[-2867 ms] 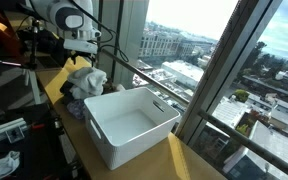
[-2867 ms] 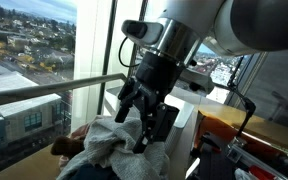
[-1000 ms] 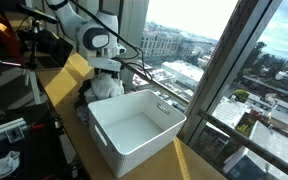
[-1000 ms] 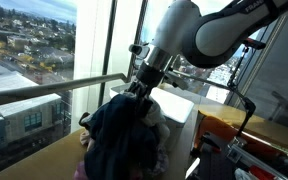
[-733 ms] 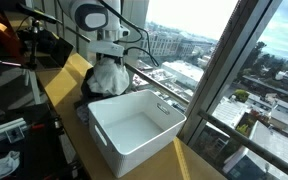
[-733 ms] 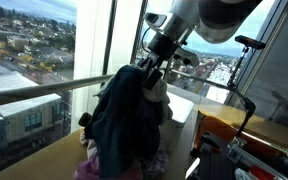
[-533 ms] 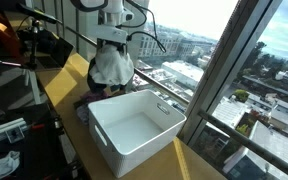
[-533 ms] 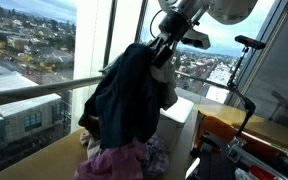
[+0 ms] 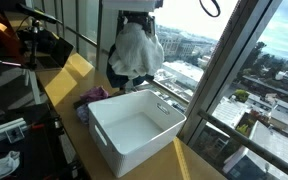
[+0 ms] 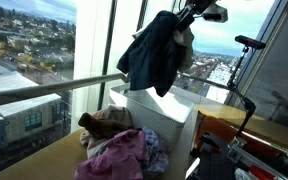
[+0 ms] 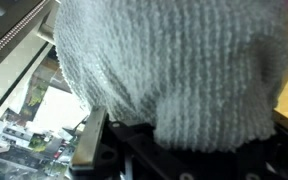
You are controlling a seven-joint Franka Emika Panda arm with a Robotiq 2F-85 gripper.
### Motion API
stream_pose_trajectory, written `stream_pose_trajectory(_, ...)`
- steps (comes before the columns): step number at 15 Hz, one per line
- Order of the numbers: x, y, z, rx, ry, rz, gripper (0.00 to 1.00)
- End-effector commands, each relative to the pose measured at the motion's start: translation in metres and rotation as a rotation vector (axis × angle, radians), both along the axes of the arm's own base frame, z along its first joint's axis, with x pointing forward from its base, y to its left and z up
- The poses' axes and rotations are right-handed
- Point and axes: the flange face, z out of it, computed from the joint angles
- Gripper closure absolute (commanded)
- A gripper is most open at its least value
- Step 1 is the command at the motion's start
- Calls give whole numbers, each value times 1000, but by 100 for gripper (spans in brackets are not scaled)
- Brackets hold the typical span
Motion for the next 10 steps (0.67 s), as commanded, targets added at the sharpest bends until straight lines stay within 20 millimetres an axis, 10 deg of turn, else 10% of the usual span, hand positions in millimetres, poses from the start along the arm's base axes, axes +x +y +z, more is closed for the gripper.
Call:
stream_pose_trajectory(1,10,-43,-21,-62,-15,-52,99)
stream_pose_trajectory(10,7,-98,-167,-137,112,-175,99)
